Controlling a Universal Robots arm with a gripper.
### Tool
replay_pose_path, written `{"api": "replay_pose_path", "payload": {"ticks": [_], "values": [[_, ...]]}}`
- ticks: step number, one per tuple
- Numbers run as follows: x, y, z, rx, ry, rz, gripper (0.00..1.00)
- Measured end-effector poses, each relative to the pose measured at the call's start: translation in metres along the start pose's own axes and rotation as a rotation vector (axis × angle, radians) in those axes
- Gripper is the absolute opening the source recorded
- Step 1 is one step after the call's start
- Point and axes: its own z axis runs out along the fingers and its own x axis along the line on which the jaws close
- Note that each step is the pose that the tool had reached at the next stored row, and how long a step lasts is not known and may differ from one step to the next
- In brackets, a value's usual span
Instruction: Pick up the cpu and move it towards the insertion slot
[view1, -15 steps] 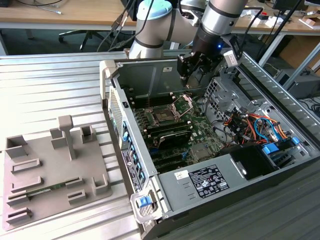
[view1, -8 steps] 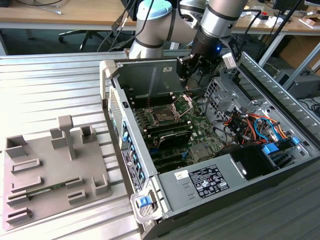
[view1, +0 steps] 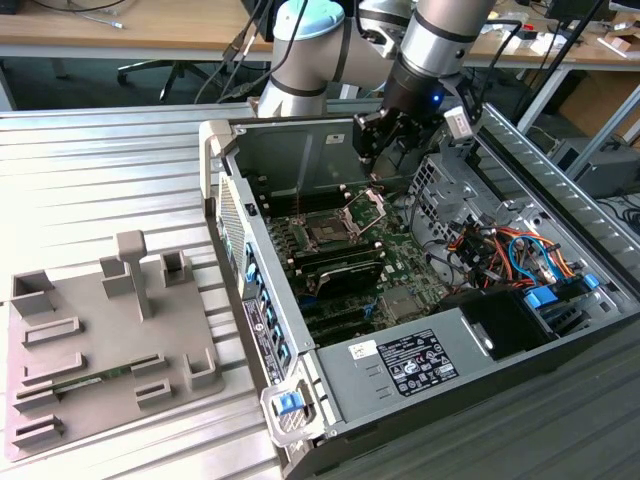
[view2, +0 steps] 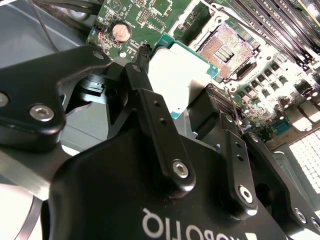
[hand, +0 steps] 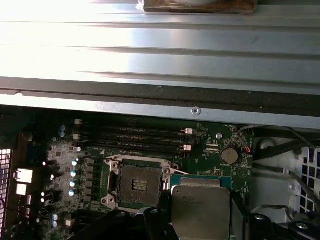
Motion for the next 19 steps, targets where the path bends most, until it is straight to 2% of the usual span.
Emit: {"api": "replay_pose_path", "payload": {"ticks": [19], "values": [[0.0,-0.0004,0.0069,0.0,0.0,0.0,0.55]]}}
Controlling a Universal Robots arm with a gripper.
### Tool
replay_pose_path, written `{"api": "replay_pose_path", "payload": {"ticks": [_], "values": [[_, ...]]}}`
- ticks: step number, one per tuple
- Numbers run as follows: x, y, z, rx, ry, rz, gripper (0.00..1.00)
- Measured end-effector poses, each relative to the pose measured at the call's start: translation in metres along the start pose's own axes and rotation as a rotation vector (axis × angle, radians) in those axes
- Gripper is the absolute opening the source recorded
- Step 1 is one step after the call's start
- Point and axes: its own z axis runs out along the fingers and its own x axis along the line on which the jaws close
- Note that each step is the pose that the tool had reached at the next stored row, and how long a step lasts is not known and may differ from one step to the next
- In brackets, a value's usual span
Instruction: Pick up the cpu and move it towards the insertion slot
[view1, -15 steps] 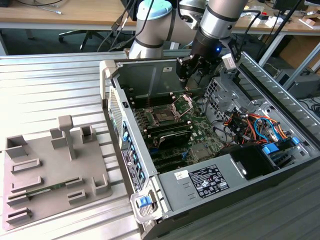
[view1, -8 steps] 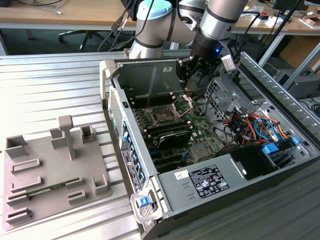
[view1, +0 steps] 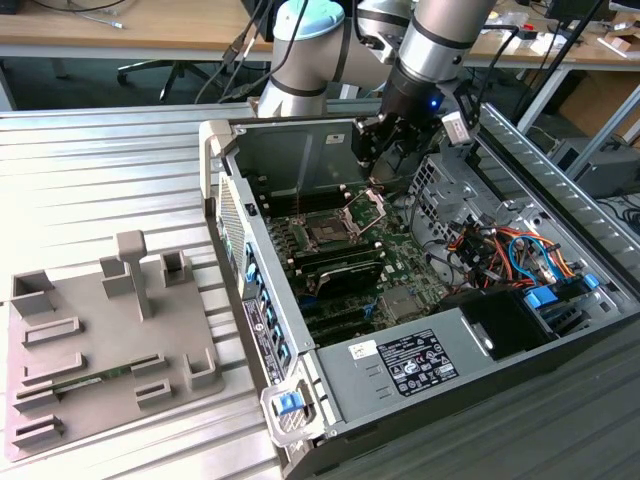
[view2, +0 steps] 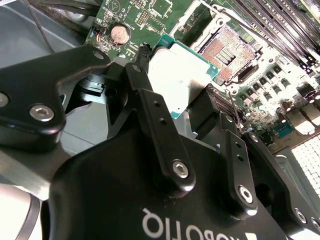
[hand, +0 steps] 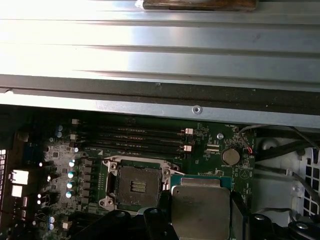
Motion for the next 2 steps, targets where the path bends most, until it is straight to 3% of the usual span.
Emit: {"api": "replay_pose_path", "payload": {"ticks": [2], "values": [[0.0,0.0,0.0,0.0001,0.0,0.0,0.55]]}}
